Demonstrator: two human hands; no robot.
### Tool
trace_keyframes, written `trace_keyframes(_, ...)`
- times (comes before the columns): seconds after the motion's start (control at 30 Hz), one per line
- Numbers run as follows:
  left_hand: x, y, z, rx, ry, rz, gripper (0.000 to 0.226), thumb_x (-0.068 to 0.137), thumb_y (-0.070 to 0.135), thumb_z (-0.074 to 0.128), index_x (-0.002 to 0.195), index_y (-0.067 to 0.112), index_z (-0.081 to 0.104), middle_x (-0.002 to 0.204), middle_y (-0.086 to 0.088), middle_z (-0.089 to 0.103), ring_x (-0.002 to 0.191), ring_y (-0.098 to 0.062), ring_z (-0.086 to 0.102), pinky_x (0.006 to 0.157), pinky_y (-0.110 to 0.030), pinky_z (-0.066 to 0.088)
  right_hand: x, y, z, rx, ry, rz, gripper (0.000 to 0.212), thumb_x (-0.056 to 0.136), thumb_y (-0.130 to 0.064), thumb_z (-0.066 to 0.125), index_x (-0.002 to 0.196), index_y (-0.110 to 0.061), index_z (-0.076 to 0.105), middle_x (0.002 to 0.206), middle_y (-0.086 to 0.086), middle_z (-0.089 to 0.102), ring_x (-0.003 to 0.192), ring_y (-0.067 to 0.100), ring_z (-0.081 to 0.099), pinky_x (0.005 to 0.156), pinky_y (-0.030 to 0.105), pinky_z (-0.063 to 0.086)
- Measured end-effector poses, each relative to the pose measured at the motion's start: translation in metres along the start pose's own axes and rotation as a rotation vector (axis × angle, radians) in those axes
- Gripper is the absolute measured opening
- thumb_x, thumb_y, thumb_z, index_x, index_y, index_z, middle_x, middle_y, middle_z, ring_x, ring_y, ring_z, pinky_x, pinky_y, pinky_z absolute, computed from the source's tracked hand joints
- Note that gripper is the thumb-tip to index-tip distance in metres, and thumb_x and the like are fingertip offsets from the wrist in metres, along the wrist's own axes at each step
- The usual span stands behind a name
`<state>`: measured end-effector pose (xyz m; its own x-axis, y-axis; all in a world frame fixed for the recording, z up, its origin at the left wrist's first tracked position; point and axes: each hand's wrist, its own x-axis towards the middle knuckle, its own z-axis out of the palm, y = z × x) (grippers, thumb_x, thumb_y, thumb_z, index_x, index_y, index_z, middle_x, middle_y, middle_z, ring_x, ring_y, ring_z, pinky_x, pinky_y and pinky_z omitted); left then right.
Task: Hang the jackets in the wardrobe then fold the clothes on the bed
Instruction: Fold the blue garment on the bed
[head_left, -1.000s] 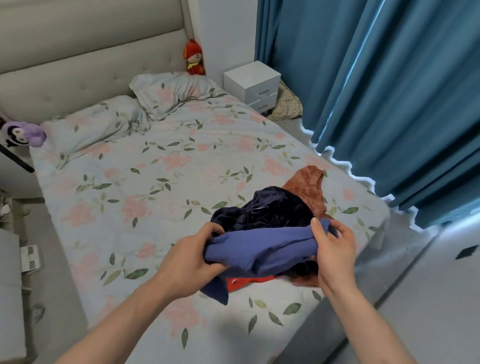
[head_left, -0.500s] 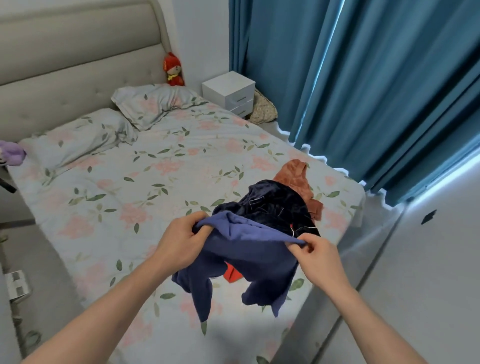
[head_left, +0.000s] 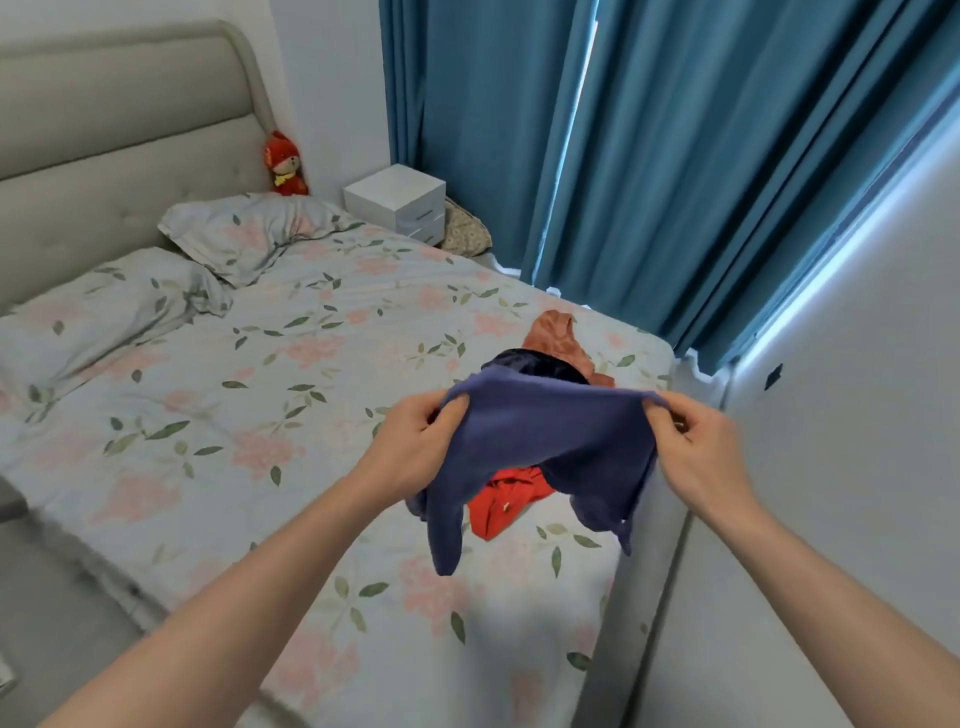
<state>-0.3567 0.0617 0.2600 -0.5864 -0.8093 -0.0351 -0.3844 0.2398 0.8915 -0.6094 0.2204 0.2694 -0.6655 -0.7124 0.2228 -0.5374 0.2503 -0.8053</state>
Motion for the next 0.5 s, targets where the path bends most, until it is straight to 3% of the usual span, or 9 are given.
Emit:
trace_keyframes(0.07, -0.010, 0.021, -0.024, -0.056, -0.003, -0.016, 0.042, 0.104, 0.044, 0.047, 0.091, 0.011, 0.069, 0.087, -0.012, 0.072, 0.085, -0.034, 0.066, 0.079, -0.054, 0.052, -0.002, -0.022, -0.001, 0.005, -0.002, 0.082, 0.025, 0.103, -0.029, 0.056, 0.084, -0.035, 0.073, 0.065, -0.021, 0.065, 0.063, 0.002, 0.056, 0.061, 0.025, 0.044)
trace_keyframes(0.13, -0.019, 0.033, -0.041, -0.086, -0.034, -0.029, 0.045, 0.104, 0.048, 0.046, 0.091, 0.013, 0.071, 0.087, -0.009, 0.073, 0.082, -0.028, 0.069, 0.081, -0.052, 0.053, -0.008, -0.039, 0.007, -0.034, -0.011, 0.139, 0.030, 0.102, -0.033, 0.057, 0.074, -0.028, 0.067, 0.060, -0.015, 0.058, 0.064, 0.010, 0.053, 0.061, 0.030, 0.042)
trace_keyframes(0.17, -0.021, 0.031, -0.046, -0.102, -0.057, -0.043, 0.045, 0.105, 0.047, 0.046, 0.093, 0.013, 0.072, 0.088, -0.006, 0.075, 0.083, -0.022, 0.070, 0.082, -0.049, 0.054, -0.015, -0.041, 0.016, -0.025, 0.003, 0.158, 0.026, 0.101, -0.032, 0.058, 0.077, -0.029, 0.069, 0.067, -0.017, 0.063, 0.072, 0.013, 0.059, 0.065, 0.031, 0.047)
trace_keyframes(0.23, -0.026, 0.013, -0.050, -0.157, -0.091, -0.092, 0.045, 0.105, 0.047, 0.047, 0.098, 0.012, 0.074, 0.093, -0.002, 0.077, 0.091, -0.023, 0.072, 0.086, -0.045, 0.055, -0.039, -0.044, 0.041, -0.016, 0.019, 0.186, 0.010, 0.098, -0.030, 0.064, 0.103, -0.032, 0.072, 0.100, -0.017, 0.070, 0.094, 0.013, 0.065, 0.084, 0.035, 0.054)
trace_keyframes(0.27, -0.030, 0.003, -0.052, -0.208, -0.108, -0.122, 0.048, 0.104, 0.050, 0.048, 0.101, 0.009, 0.073, 0.095, -0.002, 0.077, 0.093, -0.027, 0.072, 0.087, -0.045, 0.055, -0.059, -0.044, 0.056, -0.014, 0.016, 0.201, 0.022, 0.096, -0.030, 0.067, 0.118, -0.030, 0.068, 0.112, -0.015, 0.067, 0.101, 0.012, 0.063, 0.089, 0.034, 0.053)
trace_keyframes(0.33, -0.040, -0.020, -0.049, -0.314, -0.164, -0.165, 0.057, 0.100, 0.056, 0.050, 0.106, 0.003, 0.070, 0.096, -0.005, 0.075, 0.091, -0.029, 0.069, 0.083, -0.044, 0.053, -0.117, -0.047, 0.091, 0.026, -0.041, 0.257, 0.037, 0.093, -0.030, 0.073, 0.128, -0.032, 0.059, 0.118, -0.016, 0.063, 0.105, 0.010, 0.062, 0.086, 0.028, 0.052)
trace_keyframes(0.43, -0.067, -0.047, -0.048, -0.394, -0.264, -0.174, 0.042, 0.103, 0.049, 0.052, 0.100, 0.016, 0.076, 0.105, -0.007, 0.076, 0.100, -0.029, 0.070, 0.089, -0.043, 0.053, -0.211, -0.075, 0.138, 0.129, -0.376, 0.328, 0.024, 0.097, -0.031, 0.066, 0.118, -0.042, 0.060, 0.111, -0.027, 0.067, 0.105, -0.002, 0.064, 0.082, 0.020, 0.053)
trace_keyframes(0.5, -0.089, -0.053, -0.053, -0.401, -0.327, -0.172, 0.044, 0.103, 0.051, 0.052, 0.094, 0.011, 0.069, 0.105, -0.015, 0.073, 0.097, -0.033, 0.068, 0.086, -0.044, 0.052, -0.255, -0.095, 0.159, 0.173, -0.541, 0.412, 0.017, 0.104, -0.035, 0.054, 0.118, -0.044, 0.058, 0.112, -0.031, 0.066, 0.104, -0.012, 0.062, 0.084, 0.012, 0.049)
